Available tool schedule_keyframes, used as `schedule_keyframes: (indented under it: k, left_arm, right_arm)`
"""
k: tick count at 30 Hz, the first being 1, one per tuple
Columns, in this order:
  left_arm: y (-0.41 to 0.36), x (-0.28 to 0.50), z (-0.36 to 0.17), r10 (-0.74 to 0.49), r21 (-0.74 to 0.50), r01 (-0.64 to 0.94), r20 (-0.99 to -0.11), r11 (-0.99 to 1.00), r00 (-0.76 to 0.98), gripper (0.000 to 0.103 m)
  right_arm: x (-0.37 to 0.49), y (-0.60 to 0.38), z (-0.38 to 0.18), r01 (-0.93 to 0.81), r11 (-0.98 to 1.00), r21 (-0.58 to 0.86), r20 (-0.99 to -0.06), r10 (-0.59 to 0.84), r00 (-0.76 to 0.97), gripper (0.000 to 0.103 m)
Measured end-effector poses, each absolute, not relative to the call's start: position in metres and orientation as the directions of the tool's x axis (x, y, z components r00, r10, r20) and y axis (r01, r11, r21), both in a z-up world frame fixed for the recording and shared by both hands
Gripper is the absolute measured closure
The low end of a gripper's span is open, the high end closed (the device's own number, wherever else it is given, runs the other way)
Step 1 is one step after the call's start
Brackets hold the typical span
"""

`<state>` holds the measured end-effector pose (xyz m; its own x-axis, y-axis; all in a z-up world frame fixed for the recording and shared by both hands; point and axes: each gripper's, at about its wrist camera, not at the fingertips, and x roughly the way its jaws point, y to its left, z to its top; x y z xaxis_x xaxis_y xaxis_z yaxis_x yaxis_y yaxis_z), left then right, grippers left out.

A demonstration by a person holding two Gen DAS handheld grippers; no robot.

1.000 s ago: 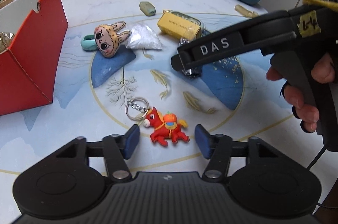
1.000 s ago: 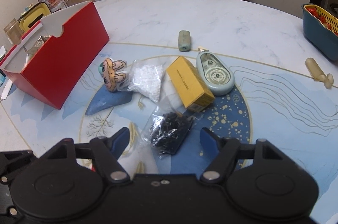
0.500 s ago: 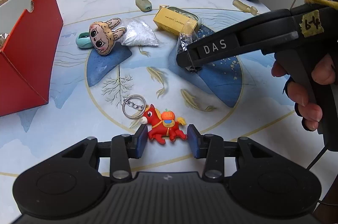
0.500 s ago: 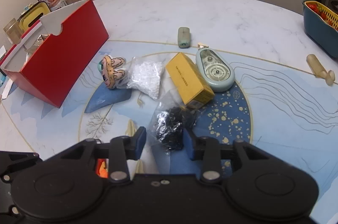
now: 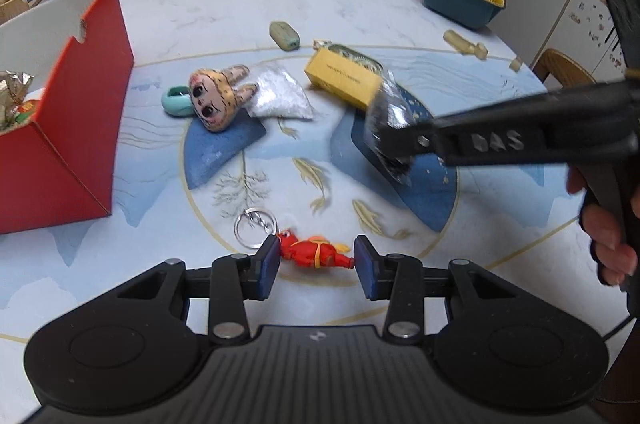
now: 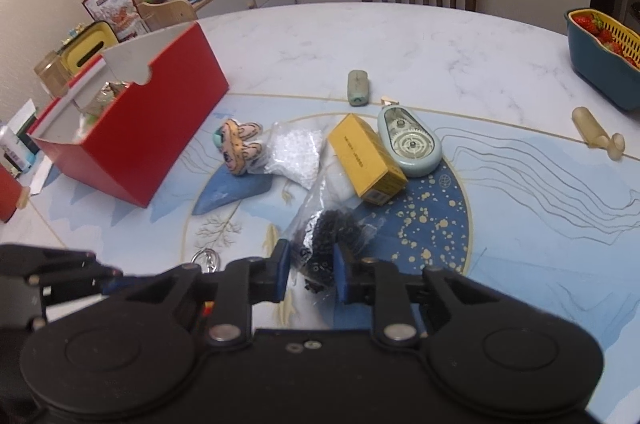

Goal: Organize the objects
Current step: 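Carry the horse keychain and black bag over the red box with both grippers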

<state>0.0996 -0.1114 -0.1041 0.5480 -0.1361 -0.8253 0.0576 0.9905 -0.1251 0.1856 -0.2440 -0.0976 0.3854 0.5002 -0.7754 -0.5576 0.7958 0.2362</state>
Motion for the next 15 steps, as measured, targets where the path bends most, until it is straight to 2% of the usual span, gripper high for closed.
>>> schedule_keyframes:
  k: [15]
  left_arm:
    - [-0.077, 0.104, -0.065, -0.178, -0.176, 0.063, -0.779, 0.982, 0.602, 0.064]
  right_arm:
    - [0.166, -0.246, -0.062, -0.553, 0.793, 0.257, -0.747, 0.526, 0.406, 0.081]
